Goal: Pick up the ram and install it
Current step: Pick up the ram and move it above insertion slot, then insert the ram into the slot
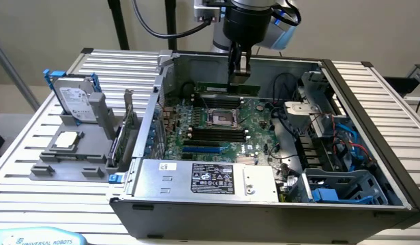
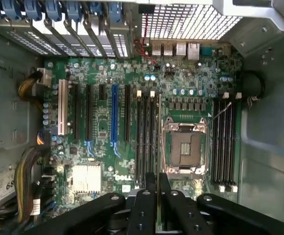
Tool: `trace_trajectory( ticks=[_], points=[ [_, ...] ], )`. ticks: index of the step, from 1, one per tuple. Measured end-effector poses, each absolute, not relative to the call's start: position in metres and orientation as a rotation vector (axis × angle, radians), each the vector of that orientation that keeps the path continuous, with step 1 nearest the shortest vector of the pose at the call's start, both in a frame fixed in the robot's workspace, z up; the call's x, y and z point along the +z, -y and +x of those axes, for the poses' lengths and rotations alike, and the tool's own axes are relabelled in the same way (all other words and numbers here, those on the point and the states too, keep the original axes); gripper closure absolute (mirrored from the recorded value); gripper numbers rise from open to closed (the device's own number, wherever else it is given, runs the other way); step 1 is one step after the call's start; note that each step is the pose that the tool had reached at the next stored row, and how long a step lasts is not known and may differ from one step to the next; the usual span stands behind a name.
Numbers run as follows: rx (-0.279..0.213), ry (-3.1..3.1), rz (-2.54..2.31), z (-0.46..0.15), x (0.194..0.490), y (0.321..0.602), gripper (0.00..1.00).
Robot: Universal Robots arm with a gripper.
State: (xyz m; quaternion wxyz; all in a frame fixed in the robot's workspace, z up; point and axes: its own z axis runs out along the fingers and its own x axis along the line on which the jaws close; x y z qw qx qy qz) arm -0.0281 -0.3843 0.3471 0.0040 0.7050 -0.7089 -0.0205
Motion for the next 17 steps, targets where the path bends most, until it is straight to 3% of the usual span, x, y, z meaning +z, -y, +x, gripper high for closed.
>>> trace_trajectory(
  ticks=[17],
  points=[
    [-0.064, 2.222, 2.209, -0.0278, 0.3467, 0.3843, 0.86]
  ],
)
